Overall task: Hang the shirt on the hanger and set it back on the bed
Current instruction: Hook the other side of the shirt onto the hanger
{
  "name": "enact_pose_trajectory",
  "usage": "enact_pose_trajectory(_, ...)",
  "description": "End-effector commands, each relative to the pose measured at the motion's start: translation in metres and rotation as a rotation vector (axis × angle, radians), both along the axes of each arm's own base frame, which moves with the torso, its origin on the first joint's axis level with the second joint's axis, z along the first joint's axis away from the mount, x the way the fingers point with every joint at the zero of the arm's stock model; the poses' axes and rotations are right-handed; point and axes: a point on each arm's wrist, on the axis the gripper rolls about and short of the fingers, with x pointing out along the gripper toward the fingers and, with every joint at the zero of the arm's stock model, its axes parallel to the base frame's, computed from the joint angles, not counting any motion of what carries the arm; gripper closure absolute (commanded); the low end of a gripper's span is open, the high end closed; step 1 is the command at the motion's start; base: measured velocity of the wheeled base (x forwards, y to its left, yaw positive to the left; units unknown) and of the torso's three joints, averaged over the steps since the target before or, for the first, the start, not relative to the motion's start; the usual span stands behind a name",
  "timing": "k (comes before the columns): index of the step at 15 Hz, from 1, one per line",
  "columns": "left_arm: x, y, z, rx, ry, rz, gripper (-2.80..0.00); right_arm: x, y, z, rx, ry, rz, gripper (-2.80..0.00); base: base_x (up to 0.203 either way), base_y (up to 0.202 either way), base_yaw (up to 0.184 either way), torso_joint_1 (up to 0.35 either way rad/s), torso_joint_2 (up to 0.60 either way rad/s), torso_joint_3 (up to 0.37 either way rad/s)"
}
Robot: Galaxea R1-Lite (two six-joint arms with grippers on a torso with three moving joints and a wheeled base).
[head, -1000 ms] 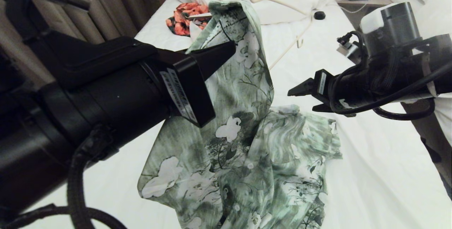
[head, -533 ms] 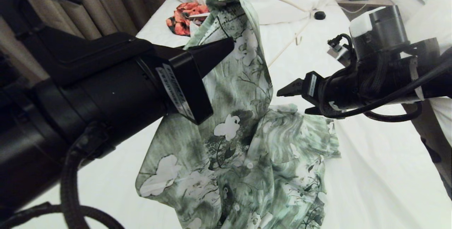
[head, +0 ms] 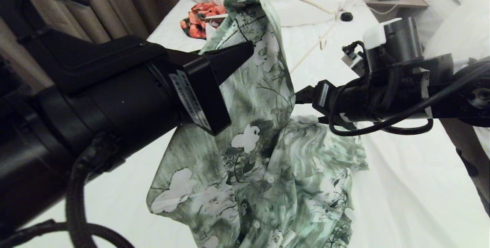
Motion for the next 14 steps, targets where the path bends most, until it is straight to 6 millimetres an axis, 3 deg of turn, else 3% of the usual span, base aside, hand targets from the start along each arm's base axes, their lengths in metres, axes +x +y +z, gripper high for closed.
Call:
enact_pose_trajectory(1, 0.000, 0.000, 0.000, -0.002, -0.002, 0.002, 0.00, -0.002, -0.002, 0.002, 0.004, -0.003, -0.004, -2.80, 0.000, 0.000, 0.000, 0.000, 0.00, 0.000)
enact_pose_trajectory(4, 0.000, 0.000, 0.000, -0.001, -0.001, 0.002, 0.00, -0.004, -0.005, 0.007, 0.008, -0.017, -0.016, -2.80, 0.000, 0.000, 0.000, 0.000, 0.00, 0.000)
enact_pose_trajectory(8, 0.000, 0.001, 0.001, -0.005, -0.003, 0.003, 0.00, 0.003, 0.004, -0.012, -0.014, 0.029, -0.004, -2.80, 0.000, 0.000, 0.000, 0.000, 0.00, 0.000)
enact_pose_trajectory(14, 0.000, -0.001, 0.000, 0.000, -0.002, 0.003, 0.00, 0.010, 0.012, -0.009, 0.079, -0.012, -0.023, -2.80, 0.000, 0.000, 0.000, 0.000, 0.00, 0.000)
